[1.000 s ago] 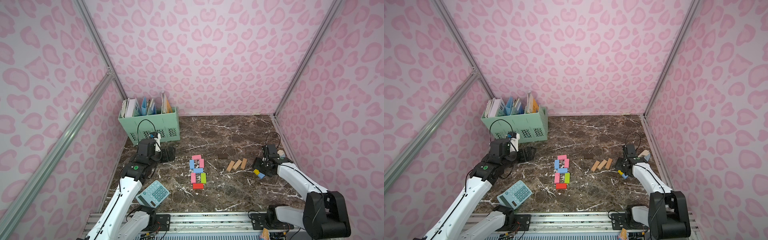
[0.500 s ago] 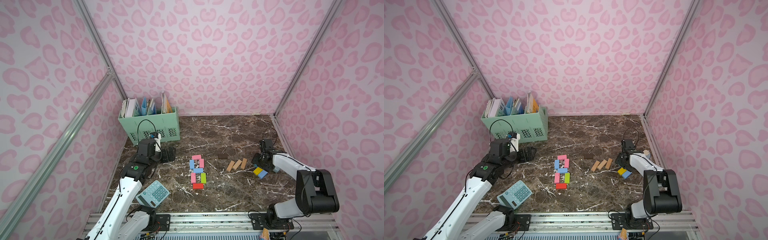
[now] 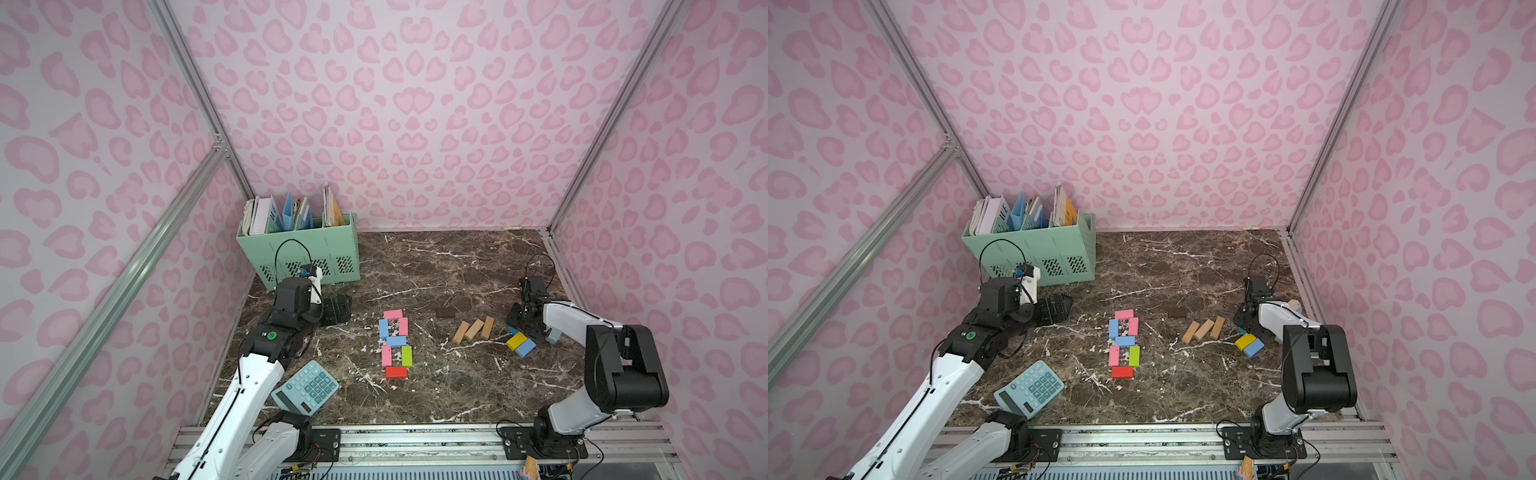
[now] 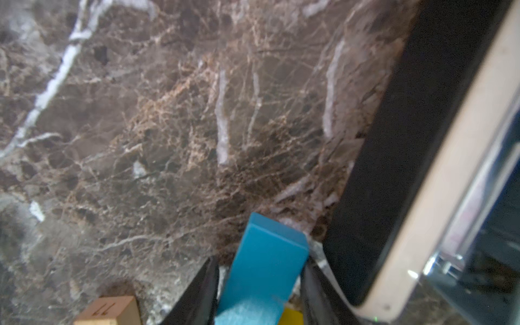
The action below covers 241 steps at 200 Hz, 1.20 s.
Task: Assemble the number 8 with building blocks
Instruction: Pick up the building block from the center of the board, then assemble the building block at the center of the board.
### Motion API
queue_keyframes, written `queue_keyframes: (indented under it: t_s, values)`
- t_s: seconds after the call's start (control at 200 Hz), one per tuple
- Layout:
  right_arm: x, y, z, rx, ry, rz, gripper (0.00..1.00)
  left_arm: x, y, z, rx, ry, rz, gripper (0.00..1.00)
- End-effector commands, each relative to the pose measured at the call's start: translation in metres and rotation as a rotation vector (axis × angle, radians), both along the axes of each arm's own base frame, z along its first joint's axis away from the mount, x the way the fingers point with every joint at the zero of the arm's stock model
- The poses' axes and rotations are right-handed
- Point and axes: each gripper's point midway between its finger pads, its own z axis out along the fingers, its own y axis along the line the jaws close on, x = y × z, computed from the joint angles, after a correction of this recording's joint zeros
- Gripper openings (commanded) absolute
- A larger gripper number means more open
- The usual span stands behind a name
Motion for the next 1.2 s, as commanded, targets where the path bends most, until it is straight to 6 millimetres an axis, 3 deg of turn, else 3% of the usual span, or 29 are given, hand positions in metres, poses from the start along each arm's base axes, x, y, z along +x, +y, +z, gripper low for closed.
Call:
queue_keyframes:
  t_s: [0.0,0.14,0.265,0.415,0.59,0.74,0.865,1.2]
  values:
    - [0.001,0.004,0.002,0.016,-0.006,0.026,0.37,0.001,0.002,0.005,0.007,-0.021,0.011,0.98]
    - [0.005,0.008,0.016,0.02,-0.046,0.057,0.23,0.001,0.007,0.007,0.022,-0.029,0.033,0.98]
    - [0.008,0.019,0.036,0.015,-0.096,0.115,0.17,0.001,0.013,0.008,0.041,-0.037,0.06,0.99]
    - [0.005,0.052,0.056,-0.001,-0.135,0.223,0.13,0.001,0.022,0.009,0.071,-0.046,0.101,0.99]
    - [-0.006,0.106,0.068,0.017,-0.158,0.355,0.12,0.0,0.032,0.01,0.106,-0.059,0.145,0.99]
    - [-0.016,0.153,0.07,0.05,-0.172,0.453,0.12,0.0,0.04,0.011,0.131,-0.07,0.178,0.99]
    - [-0.021,0.179,0.067,0.057,-0.165,0.503,0.11,-0.001,0.046,0.011,0.148,-0.083,0.205,0.98]
    - [-0.038,0.224,0.04,0.076,-0.109,0.605,0.11,-0.002,0.051,0.016,0.161,-0.127,0.22,0.99]
